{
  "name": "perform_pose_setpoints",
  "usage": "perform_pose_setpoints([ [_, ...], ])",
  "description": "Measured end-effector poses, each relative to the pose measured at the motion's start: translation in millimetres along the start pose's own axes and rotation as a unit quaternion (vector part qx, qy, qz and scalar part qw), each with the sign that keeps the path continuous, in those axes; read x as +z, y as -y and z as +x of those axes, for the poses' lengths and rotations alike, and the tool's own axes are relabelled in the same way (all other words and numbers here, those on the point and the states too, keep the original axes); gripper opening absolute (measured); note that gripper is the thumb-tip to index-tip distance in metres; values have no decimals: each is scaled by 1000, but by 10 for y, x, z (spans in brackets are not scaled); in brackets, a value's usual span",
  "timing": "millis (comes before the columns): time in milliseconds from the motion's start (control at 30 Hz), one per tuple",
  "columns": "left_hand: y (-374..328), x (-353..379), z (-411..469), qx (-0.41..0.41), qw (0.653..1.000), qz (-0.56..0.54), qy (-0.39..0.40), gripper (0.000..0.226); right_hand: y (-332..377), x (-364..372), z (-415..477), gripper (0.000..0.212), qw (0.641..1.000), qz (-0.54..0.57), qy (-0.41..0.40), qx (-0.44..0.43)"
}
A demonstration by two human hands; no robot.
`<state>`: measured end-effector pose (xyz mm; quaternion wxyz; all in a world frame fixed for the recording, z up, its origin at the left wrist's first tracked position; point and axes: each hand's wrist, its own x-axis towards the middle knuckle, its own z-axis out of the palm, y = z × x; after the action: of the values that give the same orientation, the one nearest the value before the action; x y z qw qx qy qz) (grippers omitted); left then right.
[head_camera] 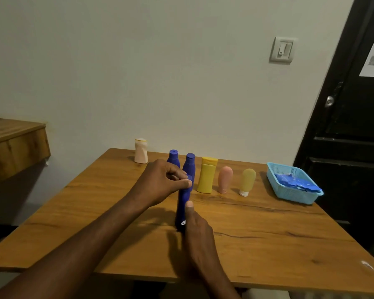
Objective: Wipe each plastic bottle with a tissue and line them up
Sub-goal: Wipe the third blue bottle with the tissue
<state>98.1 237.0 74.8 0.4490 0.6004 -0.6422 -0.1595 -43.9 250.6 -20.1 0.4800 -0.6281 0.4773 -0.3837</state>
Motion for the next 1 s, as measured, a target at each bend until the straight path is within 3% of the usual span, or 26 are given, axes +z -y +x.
perform_pose_setpoints([
  [100,-6,21,-3,2,1000,4,-8,10,22,75,-95,107,1000,3,7,23],
  [133,-14,25,-7,-1,1000,6,-11,10,46,98,-135,105,1000,8,11,22],
  [233,-40,29,-15,-7,1000,12,-18,13,130,147,-249,83,999,23,2,-30],
  [500,-72,13,-20,14,999,46,-12,14,189,44,5,84,988,-31,-3,-153],
  [633,1,26,-39,13,998,58,-12,19,50,-53,59,56,988,-89,2,-130],
  [833,39,57,-75,34,998,46,-32,21,-161,-152,51,40,992,-78,-32,-92],
  [1000,138,-78,-36,31,995,48,-76,24,-149,-176,110,22,994,-68,-1,-89],
])
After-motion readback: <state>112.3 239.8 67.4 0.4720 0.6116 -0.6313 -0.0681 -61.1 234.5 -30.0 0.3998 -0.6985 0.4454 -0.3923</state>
